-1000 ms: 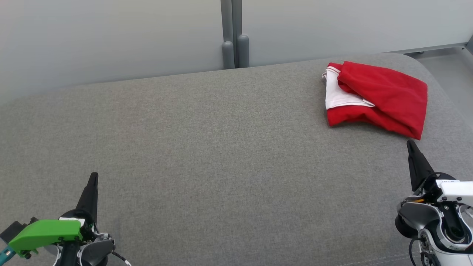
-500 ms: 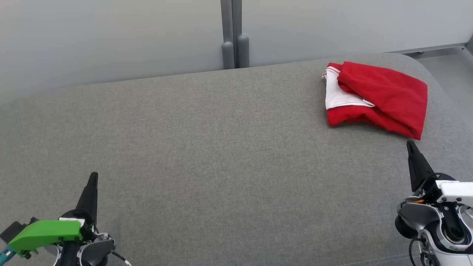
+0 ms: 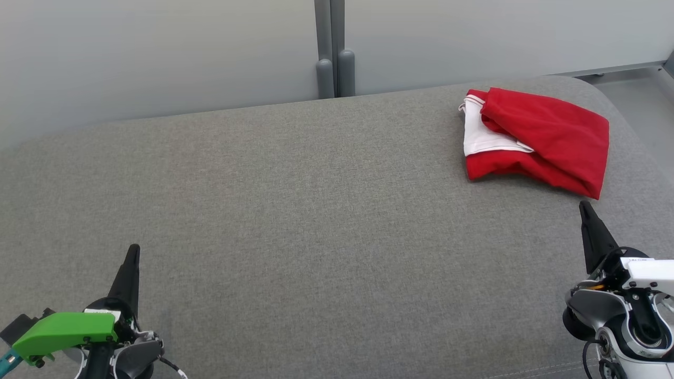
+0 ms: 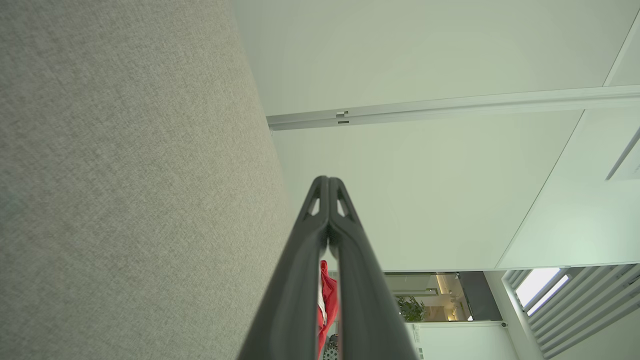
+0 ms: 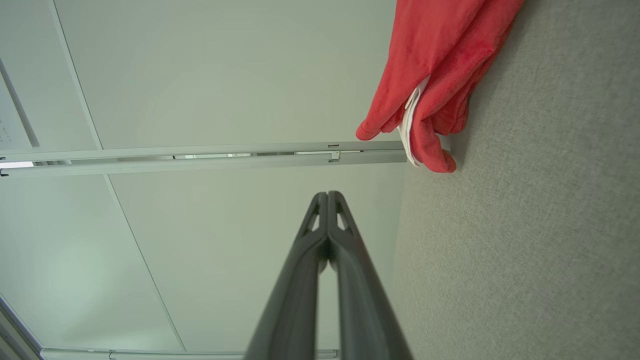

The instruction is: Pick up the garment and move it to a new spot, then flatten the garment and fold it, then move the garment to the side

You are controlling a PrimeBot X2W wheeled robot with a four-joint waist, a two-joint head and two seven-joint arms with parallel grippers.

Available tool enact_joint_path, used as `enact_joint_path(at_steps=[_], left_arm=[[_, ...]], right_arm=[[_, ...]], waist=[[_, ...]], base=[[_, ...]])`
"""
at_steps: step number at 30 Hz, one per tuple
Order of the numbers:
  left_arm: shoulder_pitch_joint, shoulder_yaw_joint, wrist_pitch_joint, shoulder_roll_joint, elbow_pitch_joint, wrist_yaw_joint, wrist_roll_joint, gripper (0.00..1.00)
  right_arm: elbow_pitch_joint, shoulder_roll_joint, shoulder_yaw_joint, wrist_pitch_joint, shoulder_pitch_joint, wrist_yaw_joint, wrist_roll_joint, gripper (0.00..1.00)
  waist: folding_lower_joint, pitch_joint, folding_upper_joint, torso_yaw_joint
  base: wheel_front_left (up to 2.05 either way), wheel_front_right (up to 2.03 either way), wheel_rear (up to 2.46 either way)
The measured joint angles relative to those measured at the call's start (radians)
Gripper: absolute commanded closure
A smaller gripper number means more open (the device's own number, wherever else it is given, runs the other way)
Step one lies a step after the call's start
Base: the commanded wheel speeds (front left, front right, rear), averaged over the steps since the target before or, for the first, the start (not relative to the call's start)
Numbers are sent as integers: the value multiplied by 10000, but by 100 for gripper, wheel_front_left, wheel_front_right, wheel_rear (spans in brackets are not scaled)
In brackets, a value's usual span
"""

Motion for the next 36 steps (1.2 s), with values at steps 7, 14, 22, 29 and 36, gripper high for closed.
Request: enact_joint_path(at_steps=[7, 14, 22, 29, 36], left_arm=[[-21, 0, 0, 0, 19, 0, 0, 100], [-41, 2, 0, 0, 36, -75, 0, 100], [-46, 2, 0, 0, 54, -75, 0, 100], [-49, 2, 0, 0, 81, -77, 0, 100], [-51, 4, 0, 0, 94, -77, 0, 100]], right_arm=[[12, 4, -2, 0, -3, 2, 0, 100], [35, 10, -8, 0, -14, 2, 0, 100], [46, 15, -12, 0, -29, 2, 0, 100], [52, 15, -15, 0, -35, 4, 0, 100], [58, 17, -17, 2, -51, 4, 0, 100]], waist=[[0, -1, 0, 0], [0, -2, 0, 0], [0, -3, 0, 0], [0, -4, 0, 0], [0, -4, 0, 0]], base=[[0, 0, 0], [0, 0, 0], [0, 0, 0], [0, 0, 0], [0, 0, 0]])
